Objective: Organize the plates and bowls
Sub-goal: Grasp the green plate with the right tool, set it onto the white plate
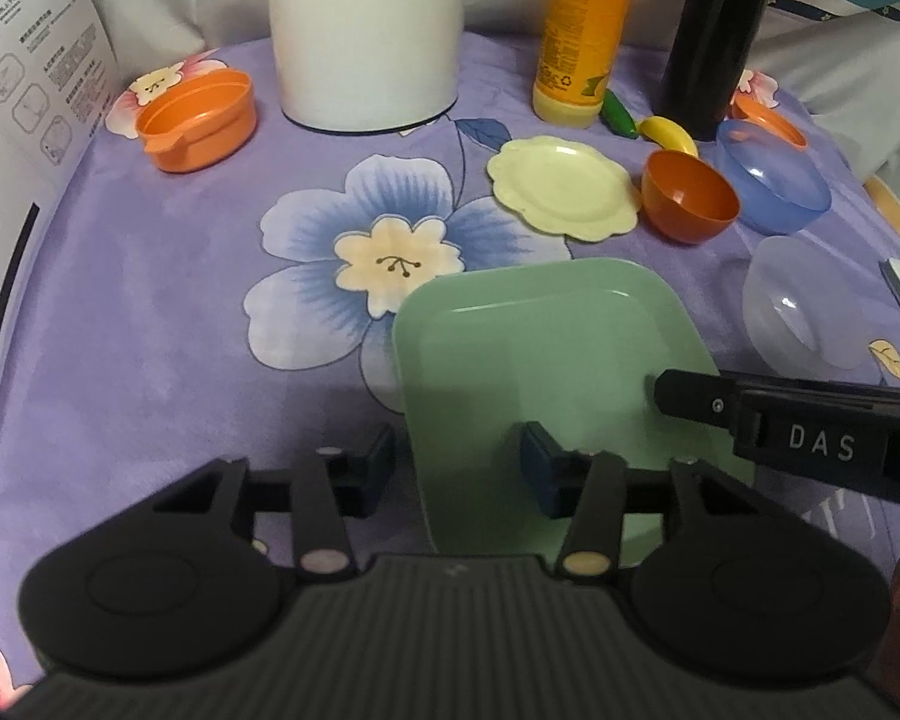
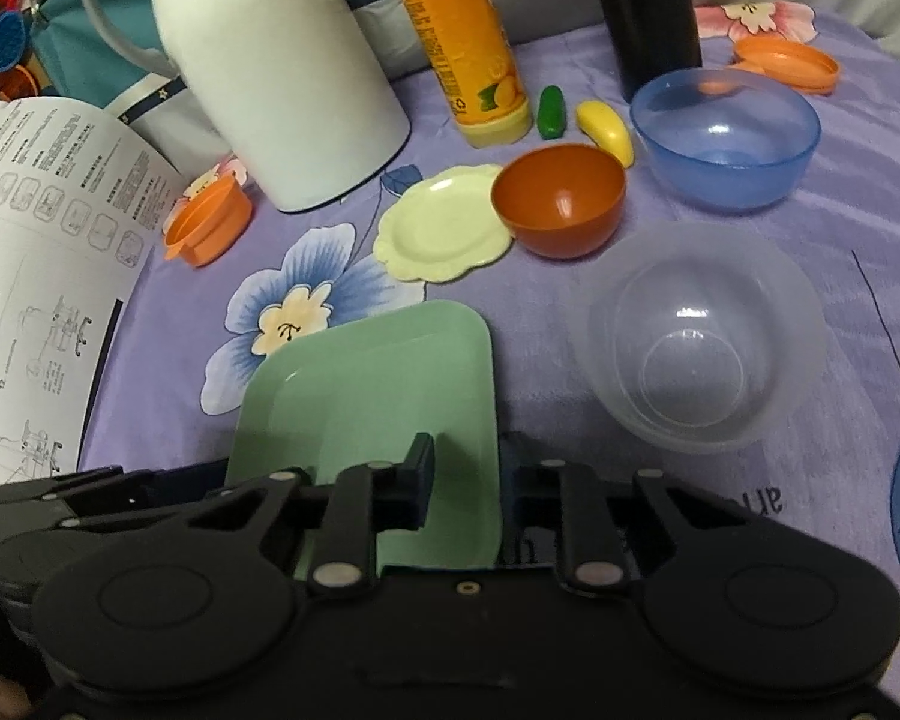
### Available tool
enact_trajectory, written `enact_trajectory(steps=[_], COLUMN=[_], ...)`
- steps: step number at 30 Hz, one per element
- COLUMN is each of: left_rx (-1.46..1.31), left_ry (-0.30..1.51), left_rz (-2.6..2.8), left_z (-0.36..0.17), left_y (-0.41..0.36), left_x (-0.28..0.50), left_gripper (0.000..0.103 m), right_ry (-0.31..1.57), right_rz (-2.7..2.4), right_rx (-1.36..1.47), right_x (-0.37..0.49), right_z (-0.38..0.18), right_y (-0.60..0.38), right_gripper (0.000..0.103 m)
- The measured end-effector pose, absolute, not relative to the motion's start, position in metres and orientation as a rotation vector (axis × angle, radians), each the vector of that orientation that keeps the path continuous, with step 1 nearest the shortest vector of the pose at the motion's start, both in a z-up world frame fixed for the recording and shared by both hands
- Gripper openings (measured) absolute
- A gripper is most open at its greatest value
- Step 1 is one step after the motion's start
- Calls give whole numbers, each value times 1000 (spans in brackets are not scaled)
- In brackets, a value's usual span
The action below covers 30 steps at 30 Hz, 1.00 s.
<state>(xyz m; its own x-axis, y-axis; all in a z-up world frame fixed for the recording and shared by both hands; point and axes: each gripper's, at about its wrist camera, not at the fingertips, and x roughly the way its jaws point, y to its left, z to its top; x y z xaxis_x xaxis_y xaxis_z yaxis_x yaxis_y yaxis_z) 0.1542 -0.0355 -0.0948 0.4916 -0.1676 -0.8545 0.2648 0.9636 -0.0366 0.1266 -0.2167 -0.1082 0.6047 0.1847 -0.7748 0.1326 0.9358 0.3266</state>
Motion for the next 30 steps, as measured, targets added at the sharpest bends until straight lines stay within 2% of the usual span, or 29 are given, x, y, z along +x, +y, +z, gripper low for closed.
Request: enact_trajectory(steps=[3, 7, 14, 30], left_rx=[99, 109, 140, 79], left_ry=[1027, 1021, 1006, 923], left_rz=[-263, -276, -243, -174], left_z=[-96, -95, -82, -24], left_y=[-34, -40, -40, 18], left_x=[157, 158, 145, 86], left_gripper=[53, 44, 33, 33], right_ry=[923, 931, 982, 971], right_rz=[38, 39, 31, 128], right_rx=[320, 282, 340, 327], right_x=[129, 133, 125, 78], right_z=[-108, -106, -99, -42], right_y=[-211, -205, -206, -161], right_gripper=[23, 24, 27, 28])
